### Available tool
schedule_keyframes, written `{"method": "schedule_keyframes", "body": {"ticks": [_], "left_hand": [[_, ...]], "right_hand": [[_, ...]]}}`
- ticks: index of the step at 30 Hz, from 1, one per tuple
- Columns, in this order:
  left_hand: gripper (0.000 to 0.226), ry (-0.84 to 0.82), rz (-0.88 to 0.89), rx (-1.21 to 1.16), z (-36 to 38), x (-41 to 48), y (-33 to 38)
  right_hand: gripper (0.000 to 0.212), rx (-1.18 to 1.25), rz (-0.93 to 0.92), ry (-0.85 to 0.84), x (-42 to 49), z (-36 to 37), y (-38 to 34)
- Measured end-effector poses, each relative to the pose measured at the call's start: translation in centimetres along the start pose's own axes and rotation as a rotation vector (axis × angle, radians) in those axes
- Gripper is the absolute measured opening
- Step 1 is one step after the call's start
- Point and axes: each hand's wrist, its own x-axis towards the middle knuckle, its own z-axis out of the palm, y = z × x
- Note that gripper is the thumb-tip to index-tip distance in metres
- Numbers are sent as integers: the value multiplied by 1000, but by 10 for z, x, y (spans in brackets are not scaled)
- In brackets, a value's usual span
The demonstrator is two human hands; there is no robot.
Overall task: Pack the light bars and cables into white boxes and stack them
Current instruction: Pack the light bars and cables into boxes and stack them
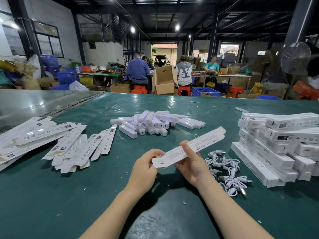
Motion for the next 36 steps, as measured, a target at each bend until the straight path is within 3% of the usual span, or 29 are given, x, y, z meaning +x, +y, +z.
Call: {"method": "schedule_keyframes", "body": {"ticks": [5,8,12,15,21,25,31,36], "left_hand": [[22,156,-254,-531,5,4,6],[24,108,-304,-727,6,3,8],[17,4,-213,-662,9,0,7],[25,-13,-184,-661,10,-1,7],[30,48,-178,-576,8,0,8],[39,114,-219,-544,4,2,6],[25,96,-394,-817,0,3,9],[23,-51,-513,-969,-3,5,13]], "right_hand": [[42,70,-11,64,-3,6,1],[40,127,14,142,-2,5,-1],[35,167,46,221,1,1,-2],[38,163,47,244,2,2,-1],[38,195,78,214,1,3,-2],[24,97,144,116,-3,4,-4],[9,166,249,-47,-6,4,-4],[26,241,281,-94,-8,4,-6]]}}
